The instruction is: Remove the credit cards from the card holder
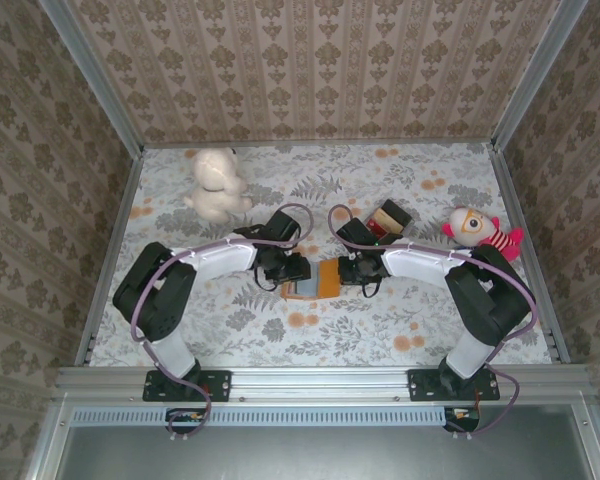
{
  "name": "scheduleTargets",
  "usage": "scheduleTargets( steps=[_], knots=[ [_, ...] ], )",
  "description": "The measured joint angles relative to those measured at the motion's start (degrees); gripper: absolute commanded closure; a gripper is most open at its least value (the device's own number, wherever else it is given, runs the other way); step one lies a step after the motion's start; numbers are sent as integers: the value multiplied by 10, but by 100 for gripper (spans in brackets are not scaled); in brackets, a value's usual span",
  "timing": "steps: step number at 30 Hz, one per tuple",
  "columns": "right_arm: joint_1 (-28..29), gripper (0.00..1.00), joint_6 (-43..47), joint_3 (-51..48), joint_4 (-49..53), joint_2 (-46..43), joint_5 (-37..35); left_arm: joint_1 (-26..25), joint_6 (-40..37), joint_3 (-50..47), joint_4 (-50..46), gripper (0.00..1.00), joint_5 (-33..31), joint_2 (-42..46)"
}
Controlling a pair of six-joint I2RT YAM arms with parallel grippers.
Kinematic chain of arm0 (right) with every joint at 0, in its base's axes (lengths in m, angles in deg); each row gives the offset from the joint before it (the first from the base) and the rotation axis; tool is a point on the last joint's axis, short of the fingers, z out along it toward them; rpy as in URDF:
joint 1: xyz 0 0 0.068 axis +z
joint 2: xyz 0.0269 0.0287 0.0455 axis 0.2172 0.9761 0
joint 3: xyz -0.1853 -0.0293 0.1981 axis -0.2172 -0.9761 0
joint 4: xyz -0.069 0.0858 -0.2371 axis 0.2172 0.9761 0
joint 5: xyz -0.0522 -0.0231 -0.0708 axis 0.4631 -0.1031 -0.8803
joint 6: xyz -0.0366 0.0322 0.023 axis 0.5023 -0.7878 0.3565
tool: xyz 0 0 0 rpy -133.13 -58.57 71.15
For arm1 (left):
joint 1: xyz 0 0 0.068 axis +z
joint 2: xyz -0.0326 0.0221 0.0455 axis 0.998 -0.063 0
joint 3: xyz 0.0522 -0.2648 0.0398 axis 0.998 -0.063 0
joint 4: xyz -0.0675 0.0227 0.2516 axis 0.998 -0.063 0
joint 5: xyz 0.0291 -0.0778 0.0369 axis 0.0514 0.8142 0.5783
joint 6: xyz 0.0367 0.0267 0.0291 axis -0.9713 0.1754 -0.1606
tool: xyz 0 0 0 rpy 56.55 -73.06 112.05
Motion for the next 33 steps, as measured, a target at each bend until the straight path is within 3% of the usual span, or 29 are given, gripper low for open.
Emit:
scheduleTargets(
  steps=[21, 33],
  knots=[
    [-6, 86, 0, 0, -2, 0, -1, -2, -8, 0, 16, 60, 31, -1],
    [-6, 86, 0, 0, -8, 0, 0, -9, -16, 0, 27, 36, 38, -1]
  ],
)
